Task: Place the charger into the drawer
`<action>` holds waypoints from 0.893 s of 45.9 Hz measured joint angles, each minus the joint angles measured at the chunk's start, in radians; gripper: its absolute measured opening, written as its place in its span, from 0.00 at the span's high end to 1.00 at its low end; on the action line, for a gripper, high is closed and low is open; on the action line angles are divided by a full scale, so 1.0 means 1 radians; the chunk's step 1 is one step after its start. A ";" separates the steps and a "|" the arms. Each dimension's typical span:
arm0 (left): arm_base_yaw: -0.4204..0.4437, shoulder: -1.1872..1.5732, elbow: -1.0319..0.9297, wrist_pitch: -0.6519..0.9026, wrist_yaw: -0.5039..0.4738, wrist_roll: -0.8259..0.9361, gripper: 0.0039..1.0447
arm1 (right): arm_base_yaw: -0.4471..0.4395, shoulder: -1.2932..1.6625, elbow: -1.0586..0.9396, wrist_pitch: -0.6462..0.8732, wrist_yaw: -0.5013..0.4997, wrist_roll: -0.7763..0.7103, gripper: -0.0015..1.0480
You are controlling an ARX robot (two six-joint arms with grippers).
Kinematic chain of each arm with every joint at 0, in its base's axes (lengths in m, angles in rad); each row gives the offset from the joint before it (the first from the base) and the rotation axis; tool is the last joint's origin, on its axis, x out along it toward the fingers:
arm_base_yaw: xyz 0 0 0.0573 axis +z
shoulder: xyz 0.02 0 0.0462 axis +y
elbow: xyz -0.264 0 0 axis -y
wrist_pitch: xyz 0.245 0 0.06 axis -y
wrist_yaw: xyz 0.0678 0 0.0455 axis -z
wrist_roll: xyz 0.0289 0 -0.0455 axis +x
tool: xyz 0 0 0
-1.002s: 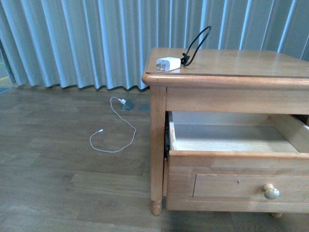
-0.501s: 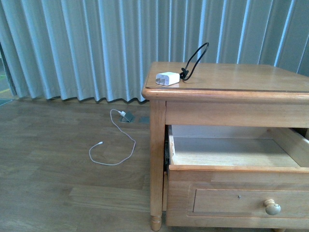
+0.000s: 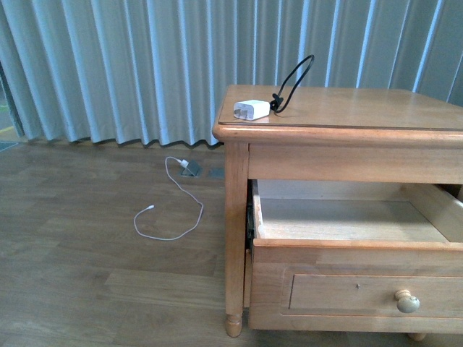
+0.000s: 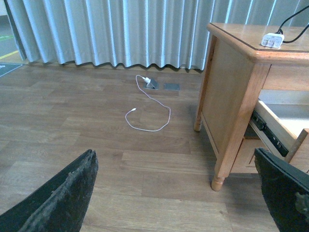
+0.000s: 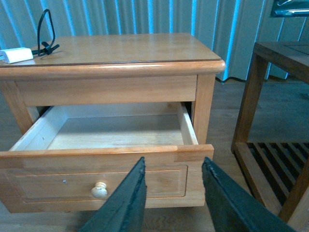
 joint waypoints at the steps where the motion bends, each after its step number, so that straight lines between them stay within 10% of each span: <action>1: 0.000 0.000 0.000 0.000 0.000 0.000 0.06 | 0.026 -0.025 -0.012 -0.014 0.025 -0.001 0.70; 8: 0.000 0.000 0.000 0.000 0.000 0.000 0.06 | 0.158 -0.174 -0.018 -0.154 0.150 -0.008 0.99; 17: -0.005 0.003 0.000 0.004 -0.024 -0.001 0.06 | 0.197 -0.218 -0.018 -0.184 0.174 -0.011 0.67; 22: -0.181 0.225 0.013 0.267 -0.529 -0.063 0.06 | 0.197 -0.219 -0.018 -0.184 0.174 -0.011 0.48; 25: -0.229 0.403 0.049 0.385 -0.660 -0.097 0.06 | 0.197 -0.219 -0.018 -0.184 0.174 -0.011 0.38; 34: -0.305 0.887 0.272 0.526 -0.572 -0.132 0.06 | 0.198 -0.219 -0.018 -0.184 0.177 -0.011 0.08; 41: -0.366 1.181 0.500 0.547 -0.461 -0.066 0.06 | 0.198 -0.219 -0.018 -0.184 0.177 -0.011 0.08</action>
